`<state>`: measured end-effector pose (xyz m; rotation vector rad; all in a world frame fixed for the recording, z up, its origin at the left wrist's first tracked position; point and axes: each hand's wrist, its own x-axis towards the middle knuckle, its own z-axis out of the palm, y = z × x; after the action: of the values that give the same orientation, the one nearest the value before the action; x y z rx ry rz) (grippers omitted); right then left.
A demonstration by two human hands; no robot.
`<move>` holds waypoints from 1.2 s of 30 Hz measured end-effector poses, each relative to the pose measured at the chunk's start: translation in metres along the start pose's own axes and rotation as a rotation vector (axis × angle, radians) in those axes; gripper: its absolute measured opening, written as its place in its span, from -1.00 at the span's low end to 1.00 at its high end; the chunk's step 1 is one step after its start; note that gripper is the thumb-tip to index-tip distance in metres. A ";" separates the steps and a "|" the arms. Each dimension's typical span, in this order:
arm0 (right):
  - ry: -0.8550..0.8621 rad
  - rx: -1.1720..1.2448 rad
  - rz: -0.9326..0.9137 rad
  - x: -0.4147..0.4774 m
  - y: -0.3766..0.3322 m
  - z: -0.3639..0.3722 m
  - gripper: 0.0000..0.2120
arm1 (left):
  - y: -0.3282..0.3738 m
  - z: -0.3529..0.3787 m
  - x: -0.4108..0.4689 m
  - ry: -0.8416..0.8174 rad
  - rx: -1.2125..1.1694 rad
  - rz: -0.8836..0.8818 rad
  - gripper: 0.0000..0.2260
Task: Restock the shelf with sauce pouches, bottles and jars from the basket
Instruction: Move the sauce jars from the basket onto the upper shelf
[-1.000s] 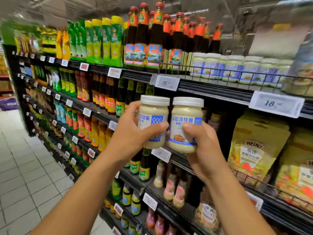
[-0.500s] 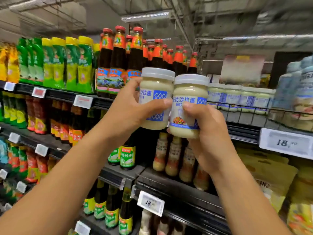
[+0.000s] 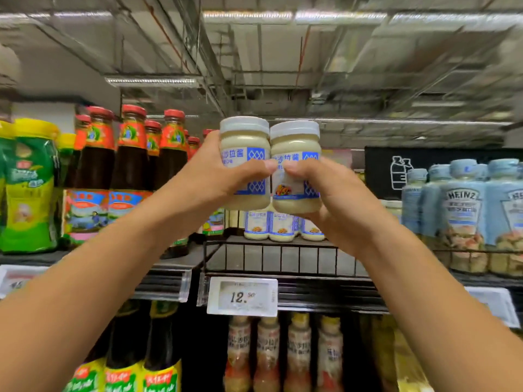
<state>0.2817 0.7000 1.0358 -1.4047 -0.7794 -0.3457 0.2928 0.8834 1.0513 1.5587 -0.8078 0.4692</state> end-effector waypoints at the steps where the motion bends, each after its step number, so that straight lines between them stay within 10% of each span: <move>1: -0.004 -0.031 0.015 0.005 -0.001 -0.005 -0.86 | -0.003 -0.001 0.007 -0.021 -0.022 -0.005 -0.35; 13: -0.080 -0.509 0.281 0.039 0.007 -0.077 -0.97 | -0.053 0.003 0.051 -0.354 0.035 -0.112 -0.14; 21: -0.185 -0.639 0.548 0.034 0.023 -0.092 -0.61 | -0.078 0.007 0.047 -0.466 0.197 -0.253 -0.38; 36: -0.215 -0.589 0.508 0.027 0.023 -0.094 -0.43 | -0.089 0.001 0.051 -0.458 0.452 -0.167 -0.11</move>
<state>0.3418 0.6202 1.0387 -2.1597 -0.4739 -0.0183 0.3909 0.8711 1.0260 2.1823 -0.9471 0.1743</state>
